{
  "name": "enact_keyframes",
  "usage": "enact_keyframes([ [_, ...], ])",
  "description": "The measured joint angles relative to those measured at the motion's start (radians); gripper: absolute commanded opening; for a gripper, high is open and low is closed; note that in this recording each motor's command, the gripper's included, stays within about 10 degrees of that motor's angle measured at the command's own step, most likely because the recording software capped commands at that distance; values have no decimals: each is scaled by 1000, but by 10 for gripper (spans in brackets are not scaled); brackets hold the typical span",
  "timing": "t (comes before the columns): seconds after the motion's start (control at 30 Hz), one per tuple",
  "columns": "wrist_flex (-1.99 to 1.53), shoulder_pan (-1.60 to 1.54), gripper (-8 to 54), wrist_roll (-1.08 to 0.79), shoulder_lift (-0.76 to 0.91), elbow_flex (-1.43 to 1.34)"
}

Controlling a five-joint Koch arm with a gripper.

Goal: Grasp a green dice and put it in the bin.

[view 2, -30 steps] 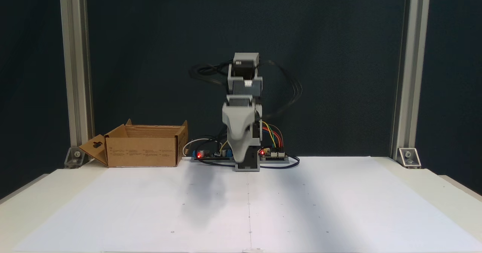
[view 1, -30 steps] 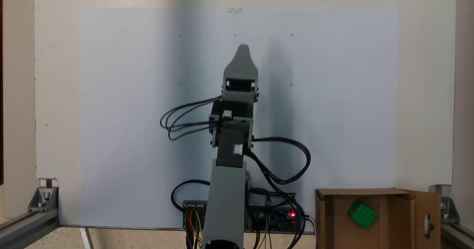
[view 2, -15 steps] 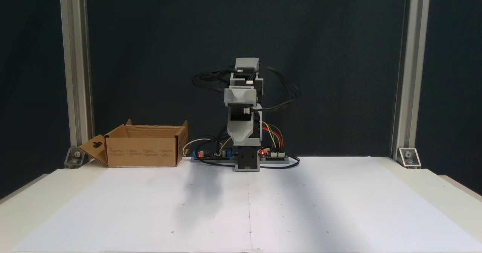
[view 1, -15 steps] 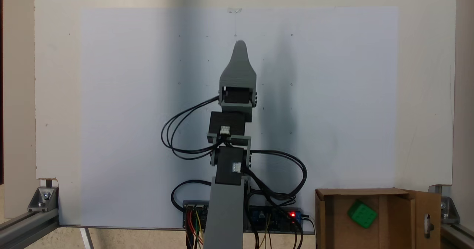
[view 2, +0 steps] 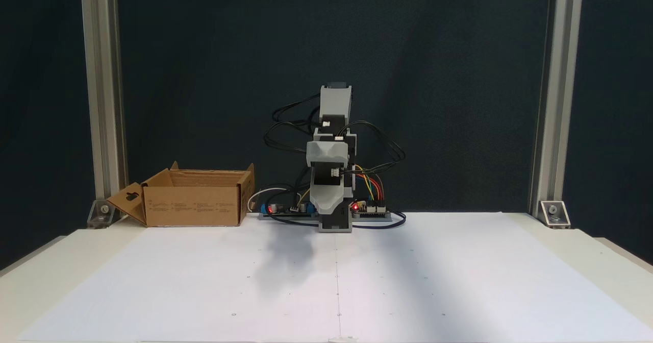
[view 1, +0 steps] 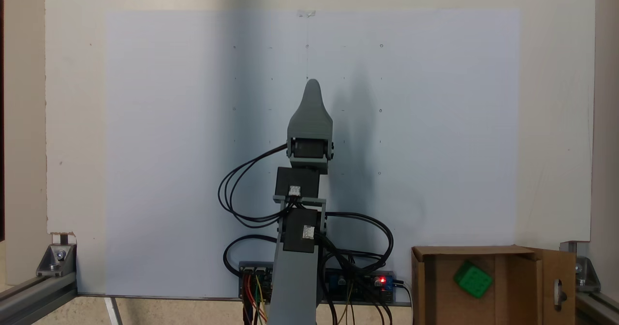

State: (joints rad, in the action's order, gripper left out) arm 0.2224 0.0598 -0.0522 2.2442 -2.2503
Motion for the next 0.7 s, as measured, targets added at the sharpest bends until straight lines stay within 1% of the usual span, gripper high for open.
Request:
enact_keyframes([
  [0.27, 198, 25, 461, 0, 15, -295],
  [0.37, 261, 26, 453, 0, 15, -368],
  [0.6, 466, 9, 446, 0, 15, -411],
  [0.7, 477, -55, 445, 0, 15, -411],
])
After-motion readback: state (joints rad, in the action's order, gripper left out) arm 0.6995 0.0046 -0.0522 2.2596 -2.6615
